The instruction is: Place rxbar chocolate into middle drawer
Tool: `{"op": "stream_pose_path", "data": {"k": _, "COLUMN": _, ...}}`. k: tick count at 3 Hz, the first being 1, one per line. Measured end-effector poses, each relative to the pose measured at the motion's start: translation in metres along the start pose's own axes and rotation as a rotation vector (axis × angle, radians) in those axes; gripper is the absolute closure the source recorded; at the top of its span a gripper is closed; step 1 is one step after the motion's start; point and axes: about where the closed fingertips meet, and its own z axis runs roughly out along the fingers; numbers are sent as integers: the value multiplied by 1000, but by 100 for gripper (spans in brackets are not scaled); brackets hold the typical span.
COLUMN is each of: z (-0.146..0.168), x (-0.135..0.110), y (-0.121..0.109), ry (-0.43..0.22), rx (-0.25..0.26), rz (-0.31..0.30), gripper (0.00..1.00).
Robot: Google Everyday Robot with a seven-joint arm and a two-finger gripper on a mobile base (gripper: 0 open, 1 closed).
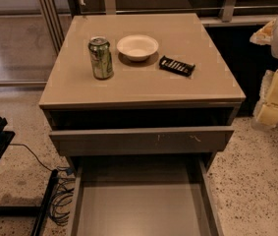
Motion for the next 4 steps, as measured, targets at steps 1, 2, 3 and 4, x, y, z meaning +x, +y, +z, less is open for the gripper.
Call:
{"op": "stream_pose_path", "data": {"k": 1, "z": 0, "x": 0, "y": 0, "ry": 0, "rx": 0, "rz": 0, "gripper": 0}}
{"op": "stream_pose_path", "data": {"k": 2, "z": 2, "x": -8, "y": -16, "ry": -18, "rx": -10, "rz": 4, "gripper": 0}}
{"op": "stream_pose_path", "data": {"k": 3, "z": 9, "x": -34, "y": -54, "ry": -52, "rx": -2, "rz": -30, "gripper": 0}}
{"op": "stream_pose_path", "data": {"k": 4, "z": 22, "x": -65, "y": -94, "ry": -148, "rx": 29, "rz": -61, "gripper": 0}}
